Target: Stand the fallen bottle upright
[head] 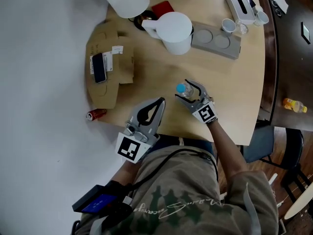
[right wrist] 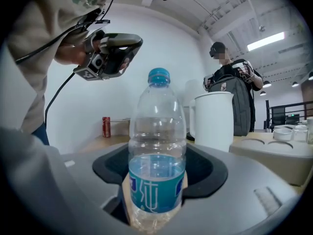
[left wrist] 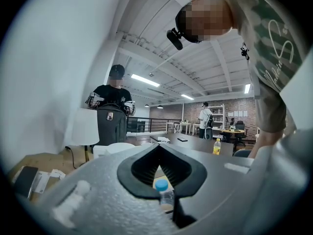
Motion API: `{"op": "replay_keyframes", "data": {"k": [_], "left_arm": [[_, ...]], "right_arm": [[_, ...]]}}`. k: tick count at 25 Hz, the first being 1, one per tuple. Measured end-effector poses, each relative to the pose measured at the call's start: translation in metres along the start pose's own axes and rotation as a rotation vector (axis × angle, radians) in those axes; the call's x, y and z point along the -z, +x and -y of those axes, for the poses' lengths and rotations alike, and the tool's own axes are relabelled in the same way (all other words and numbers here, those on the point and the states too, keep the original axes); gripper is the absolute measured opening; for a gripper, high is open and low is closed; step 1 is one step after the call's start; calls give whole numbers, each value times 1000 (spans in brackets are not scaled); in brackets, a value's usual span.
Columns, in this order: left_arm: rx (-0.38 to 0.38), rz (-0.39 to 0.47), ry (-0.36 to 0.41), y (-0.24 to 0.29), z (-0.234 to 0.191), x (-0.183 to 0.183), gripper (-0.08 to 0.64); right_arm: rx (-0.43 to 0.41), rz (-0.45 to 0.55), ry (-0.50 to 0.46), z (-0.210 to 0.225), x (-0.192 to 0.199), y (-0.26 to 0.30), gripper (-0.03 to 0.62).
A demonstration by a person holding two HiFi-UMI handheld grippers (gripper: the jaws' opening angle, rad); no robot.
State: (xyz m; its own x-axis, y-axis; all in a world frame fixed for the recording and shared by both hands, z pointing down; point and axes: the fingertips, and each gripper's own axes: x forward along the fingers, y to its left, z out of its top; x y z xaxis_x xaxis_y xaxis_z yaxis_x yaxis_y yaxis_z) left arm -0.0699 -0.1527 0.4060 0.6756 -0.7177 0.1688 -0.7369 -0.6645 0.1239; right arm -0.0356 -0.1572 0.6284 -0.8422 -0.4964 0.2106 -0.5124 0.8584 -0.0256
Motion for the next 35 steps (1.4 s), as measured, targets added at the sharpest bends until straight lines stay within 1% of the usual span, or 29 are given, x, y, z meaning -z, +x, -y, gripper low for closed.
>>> {"op": "replay_keyframes", "data": {"k": [4, 6, 10, 11, 13, 15, 19, 20, 23, 24, 29, 33, 34, 35], "left_arm": [[2, -3, 0, 3, 2, 2, 2], [0, -3, -2, 3, 3, 2, 2], [-4, -5, -4, 3, 5, 2, 2], [-3, -7, -5, 2, 6, 3, 2], [-2, -8, -6, 2, 6, 4, 2], [-2, -5, -6, 2, 5, 4, 2], [5, 12, -4, 6, 10, -1, 2], [8, 16, -3, 6, 11, -3, 2], [16, 27, -6, 7, 13, -5, 2], [19, 31, -7, 6, 13, -6, 2], [28, 48, -7, 4, 14, -9, 2], [37, 77, -3, 1, 15, -15, 2], [40, 85, -2, 0, 15, -17, 2], [44, 91, -1, -2, 15, -18, 2]], "right_arm": [[-19, 8, -17, -2, 0, -4, 318], [-28, 10, -8, -1, 1, -6, 321], [-24, -24, 19, 4, 9, -14, 333], [-19, -17, 28, 5, 7, -16, 345], [-8, 7, 47, 6, 0, -17, 350], [-4, 28, 49, 6, -10, -18, 362], [2, 60, 30, 3, -27, -23, 364], [5, 47, 17, 3, -29, -25, 364], [6, -24, -67, 0, -29, -31, 362], [8, -30, -81, -1, -30, -35, 362], [45, -11, -79, 0, -48, -58, 364], [91, 17, -86, 3, -69, -74, 362], [102, 29, -89, 4, -77, -77, 354], [109, 35, -96, 4, -84, -80, 332]]}}
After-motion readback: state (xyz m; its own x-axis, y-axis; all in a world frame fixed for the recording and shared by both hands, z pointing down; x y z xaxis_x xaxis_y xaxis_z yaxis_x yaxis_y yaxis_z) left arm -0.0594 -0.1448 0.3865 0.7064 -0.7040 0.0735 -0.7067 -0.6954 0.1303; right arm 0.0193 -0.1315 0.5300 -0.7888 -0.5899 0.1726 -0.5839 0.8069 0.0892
